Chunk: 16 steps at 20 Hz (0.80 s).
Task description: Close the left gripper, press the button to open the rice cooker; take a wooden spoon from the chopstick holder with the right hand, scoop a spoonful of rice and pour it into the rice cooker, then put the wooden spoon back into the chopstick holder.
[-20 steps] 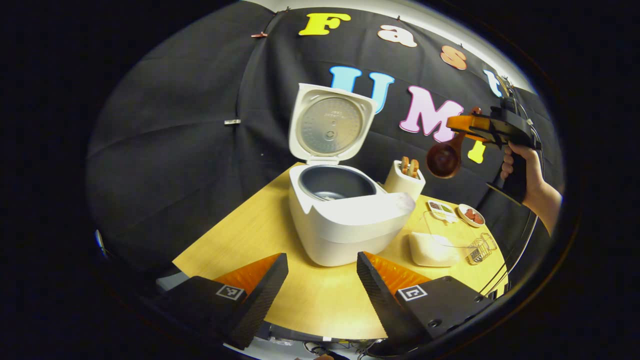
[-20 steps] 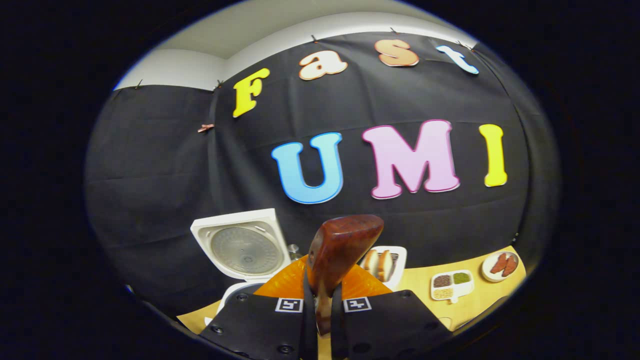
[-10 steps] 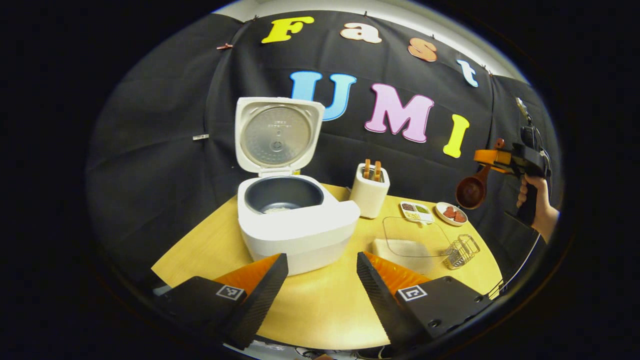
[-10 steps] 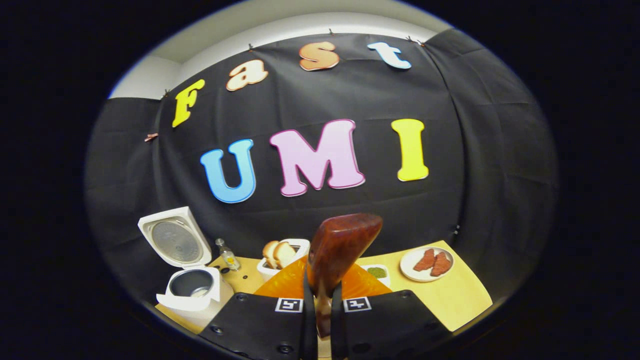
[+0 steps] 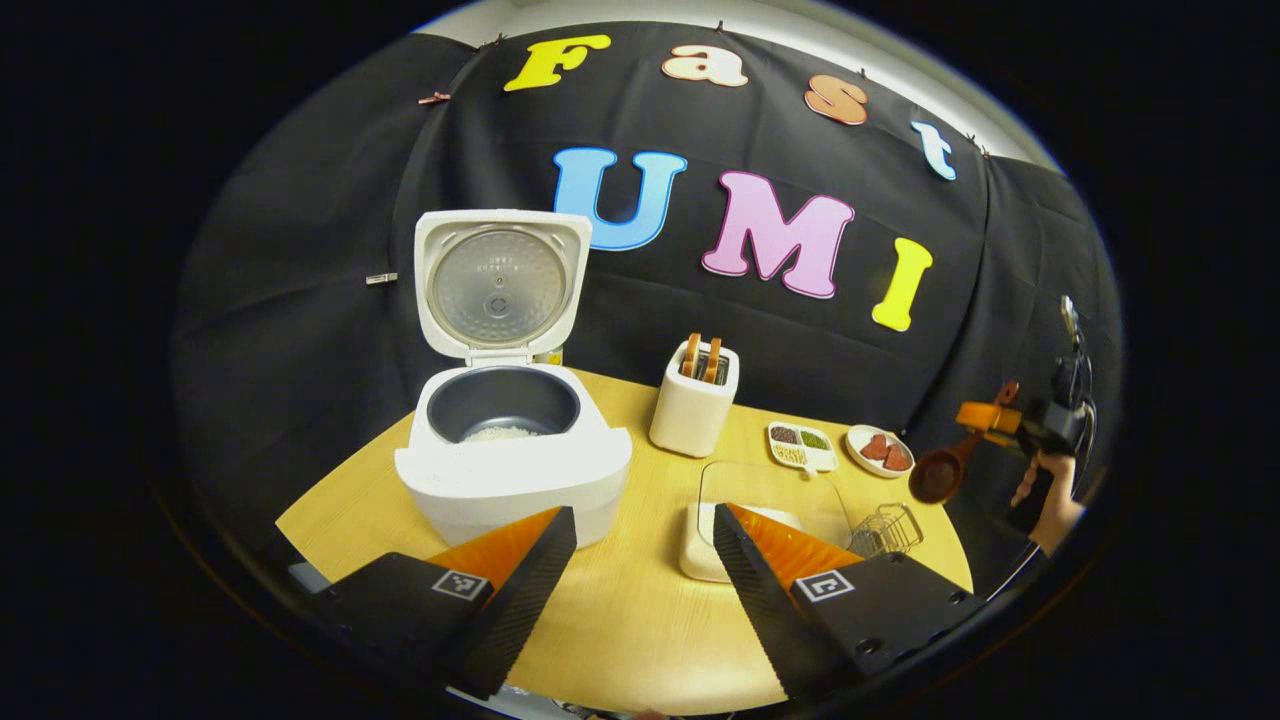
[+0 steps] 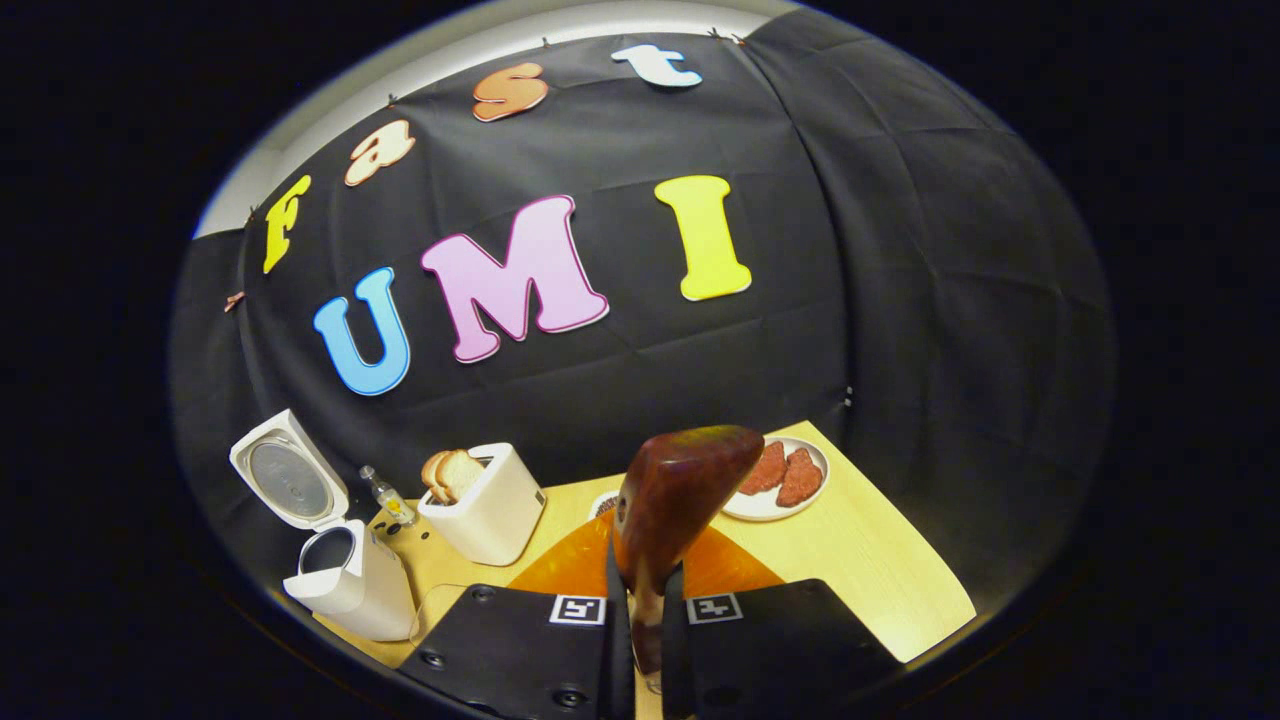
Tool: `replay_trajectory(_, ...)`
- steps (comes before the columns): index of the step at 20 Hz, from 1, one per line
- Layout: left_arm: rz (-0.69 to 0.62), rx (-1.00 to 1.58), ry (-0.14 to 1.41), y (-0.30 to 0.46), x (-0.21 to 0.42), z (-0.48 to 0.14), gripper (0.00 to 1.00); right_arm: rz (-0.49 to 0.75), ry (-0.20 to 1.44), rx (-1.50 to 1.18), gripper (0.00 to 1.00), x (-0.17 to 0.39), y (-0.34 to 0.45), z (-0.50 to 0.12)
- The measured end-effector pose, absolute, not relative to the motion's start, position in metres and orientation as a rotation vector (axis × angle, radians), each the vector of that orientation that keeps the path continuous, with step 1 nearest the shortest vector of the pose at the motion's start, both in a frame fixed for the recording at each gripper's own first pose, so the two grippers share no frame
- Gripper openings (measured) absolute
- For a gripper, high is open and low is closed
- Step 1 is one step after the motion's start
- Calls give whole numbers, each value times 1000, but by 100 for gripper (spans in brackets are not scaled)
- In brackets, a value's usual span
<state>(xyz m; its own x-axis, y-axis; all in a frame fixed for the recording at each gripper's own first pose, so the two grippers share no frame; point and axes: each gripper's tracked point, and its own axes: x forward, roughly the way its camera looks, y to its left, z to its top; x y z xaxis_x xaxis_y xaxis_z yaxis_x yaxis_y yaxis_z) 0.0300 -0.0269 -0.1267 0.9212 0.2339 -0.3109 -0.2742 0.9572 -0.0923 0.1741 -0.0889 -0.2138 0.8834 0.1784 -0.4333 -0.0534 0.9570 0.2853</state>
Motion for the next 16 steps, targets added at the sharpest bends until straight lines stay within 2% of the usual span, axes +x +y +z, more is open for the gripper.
replay_trajectory(13,453,-106,283,-26,18,-104,96,132,696,378,14,164,-97,-321)
replay_trajectory(14,466,-104,282,-24,15,-102,95,127,709,373,10,163,-97,-328)
replay_trajectory(15,479,-106,276,-21,12,-101,95,120,723,375,15,161,-97,-333)
replay_trajectory(16,487,-113,270,-18,10,-98,95,115,731,386,15,159,-96,-337)
